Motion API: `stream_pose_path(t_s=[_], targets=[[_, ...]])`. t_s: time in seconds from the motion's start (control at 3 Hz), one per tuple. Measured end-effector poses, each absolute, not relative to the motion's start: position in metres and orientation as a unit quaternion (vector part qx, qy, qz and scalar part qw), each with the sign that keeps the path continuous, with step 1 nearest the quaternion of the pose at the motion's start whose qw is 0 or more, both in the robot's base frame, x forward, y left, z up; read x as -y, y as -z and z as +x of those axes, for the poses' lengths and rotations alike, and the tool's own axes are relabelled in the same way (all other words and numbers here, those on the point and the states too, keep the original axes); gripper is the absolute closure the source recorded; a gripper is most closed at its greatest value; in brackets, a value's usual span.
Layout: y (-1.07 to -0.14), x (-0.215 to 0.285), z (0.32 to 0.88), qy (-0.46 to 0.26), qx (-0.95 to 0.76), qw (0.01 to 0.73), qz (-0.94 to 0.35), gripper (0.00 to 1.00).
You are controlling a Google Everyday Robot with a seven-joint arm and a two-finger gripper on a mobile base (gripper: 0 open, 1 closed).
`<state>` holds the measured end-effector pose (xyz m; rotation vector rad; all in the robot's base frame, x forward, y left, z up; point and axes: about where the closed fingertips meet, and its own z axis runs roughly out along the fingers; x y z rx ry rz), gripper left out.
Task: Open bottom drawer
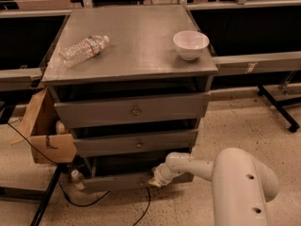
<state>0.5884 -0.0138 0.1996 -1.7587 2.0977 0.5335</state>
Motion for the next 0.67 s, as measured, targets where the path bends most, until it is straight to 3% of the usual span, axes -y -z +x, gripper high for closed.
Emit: stream_pose_path(t_s=[0.67], targets=[[-0.2011,0.0141,0.5957,-0.188,-0.74,0.175,-0.621,0.25]])
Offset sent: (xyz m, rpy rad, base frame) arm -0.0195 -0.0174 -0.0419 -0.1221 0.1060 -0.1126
